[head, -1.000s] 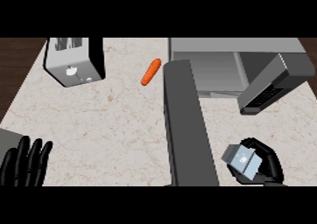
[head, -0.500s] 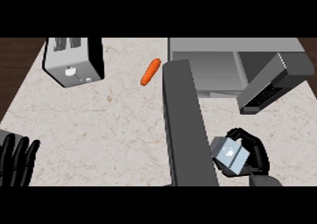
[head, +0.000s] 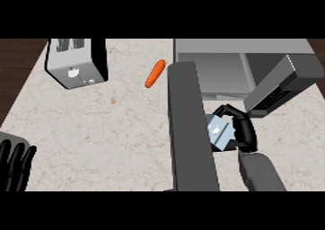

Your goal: Pick up the milk, place it into the microwave and close the microwave

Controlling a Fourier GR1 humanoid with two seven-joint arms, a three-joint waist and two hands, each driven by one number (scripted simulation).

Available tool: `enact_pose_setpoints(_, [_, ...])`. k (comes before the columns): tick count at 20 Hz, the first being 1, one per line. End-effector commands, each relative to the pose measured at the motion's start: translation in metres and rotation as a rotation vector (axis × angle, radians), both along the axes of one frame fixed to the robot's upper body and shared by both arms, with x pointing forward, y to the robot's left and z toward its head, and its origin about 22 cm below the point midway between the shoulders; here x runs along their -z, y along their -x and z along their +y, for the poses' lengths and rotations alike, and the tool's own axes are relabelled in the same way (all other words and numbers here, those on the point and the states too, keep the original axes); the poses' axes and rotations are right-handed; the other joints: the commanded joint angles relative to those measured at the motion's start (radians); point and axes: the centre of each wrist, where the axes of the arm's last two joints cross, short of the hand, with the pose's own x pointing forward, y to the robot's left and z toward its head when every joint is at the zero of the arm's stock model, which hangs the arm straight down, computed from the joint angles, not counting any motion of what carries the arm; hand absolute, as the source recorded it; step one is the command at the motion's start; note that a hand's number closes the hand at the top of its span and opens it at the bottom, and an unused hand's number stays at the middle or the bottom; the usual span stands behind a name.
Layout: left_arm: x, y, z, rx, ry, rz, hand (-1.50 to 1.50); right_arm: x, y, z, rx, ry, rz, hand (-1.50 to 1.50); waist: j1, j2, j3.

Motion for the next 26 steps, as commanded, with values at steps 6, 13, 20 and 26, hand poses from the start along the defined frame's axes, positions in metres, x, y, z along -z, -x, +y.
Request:
enact_pose_setpoints(6, [0.005,-0.005,-0.001,0.035,0.000,0.006,-1.50,-0.029,-0.074,0.021,0.154,0.146,0.057,1.50,0.029,0.010,0.001])
enact_pose_setpoints(13, [-0.002,-0.008,-0.008,0.063,0.005,-0.004,-1.50,-0.060,-0.111,-0.007,0.247,0.255,0.079,1.50,0.048,0.022,0.003])
enact_pose_setpoints(20, [0.010,-0.014,0.006,0.067,-0.006,-0.003,-1.50,-0.078,-0.122,-0.038,0.474,0.323,0.037,1.50,0.072,0.034,0.003])
enact_pose_setpoints(26, [0.010,-0.010,0.010,0.081,-0.042,0.012,-1.50,-0.088,-0.131,-0.018,0.503,0.565,-0.042,-1.50,0.114,0.041,0.001])
